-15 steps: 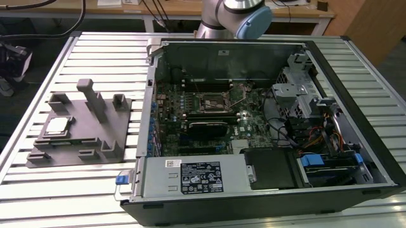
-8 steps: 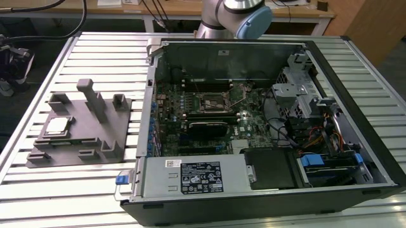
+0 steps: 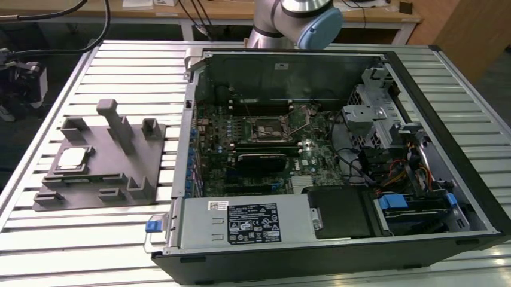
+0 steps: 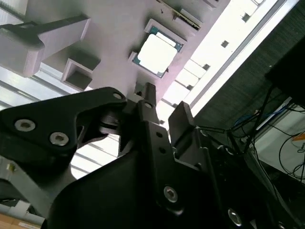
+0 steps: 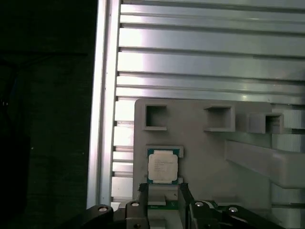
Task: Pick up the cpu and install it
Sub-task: 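Pick up the cpu and move it towards the insertion slot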
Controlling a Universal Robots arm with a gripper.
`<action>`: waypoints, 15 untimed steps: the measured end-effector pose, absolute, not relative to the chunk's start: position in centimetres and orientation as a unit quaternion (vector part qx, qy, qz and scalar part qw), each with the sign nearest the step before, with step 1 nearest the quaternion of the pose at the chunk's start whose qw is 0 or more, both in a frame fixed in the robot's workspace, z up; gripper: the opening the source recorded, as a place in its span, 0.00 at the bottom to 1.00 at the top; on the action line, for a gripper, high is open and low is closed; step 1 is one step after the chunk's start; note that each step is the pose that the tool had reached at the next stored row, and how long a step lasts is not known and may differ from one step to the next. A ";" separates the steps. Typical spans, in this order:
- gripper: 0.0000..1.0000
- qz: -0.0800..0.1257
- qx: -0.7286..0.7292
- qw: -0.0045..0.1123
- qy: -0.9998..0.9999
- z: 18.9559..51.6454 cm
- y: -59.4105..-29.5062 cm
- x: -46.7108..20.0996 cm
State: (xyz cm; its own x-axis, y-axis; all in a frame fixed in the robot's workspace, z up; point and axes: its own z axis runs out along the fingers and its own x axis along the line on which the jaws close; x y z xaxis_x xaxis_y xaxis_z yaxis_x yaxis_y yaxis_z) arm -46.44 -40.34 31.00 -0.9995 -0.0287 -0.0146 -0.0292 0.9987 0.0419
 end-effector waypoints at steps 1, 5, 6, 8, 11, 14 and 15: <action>0.41 0.021 -0.016 0.007 1.000 30.8 -40.3 -46.4; 0.52 0.021 -0.020 0.007 1.000 30.1 -40.4 -46.4; 0.58 0.021 -0.020 0.007 1.000 29.9 -40.5 -46.4; 0.64 0.021 -0.021 0.007 1.000 29.6 -40.6 -46.4; 0.64 0.021 -0.021 0.007 1.000 29.0 -40.7 -46.4; 0.64 0.021 -0.021 0.007 1.000 28.5 -40.7 -46.3; 0.64 0.021 -0.021 0.007 1.000 28.3 -40.7 -46.3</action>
State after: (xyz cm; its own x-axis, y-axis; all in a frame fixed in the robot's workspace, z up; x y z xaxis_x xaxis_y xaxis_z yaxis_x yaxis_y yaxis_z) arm -46.28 -40.71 28.28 -0.9990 -0.0413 -0.0145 -0.0419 0.9982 0.0420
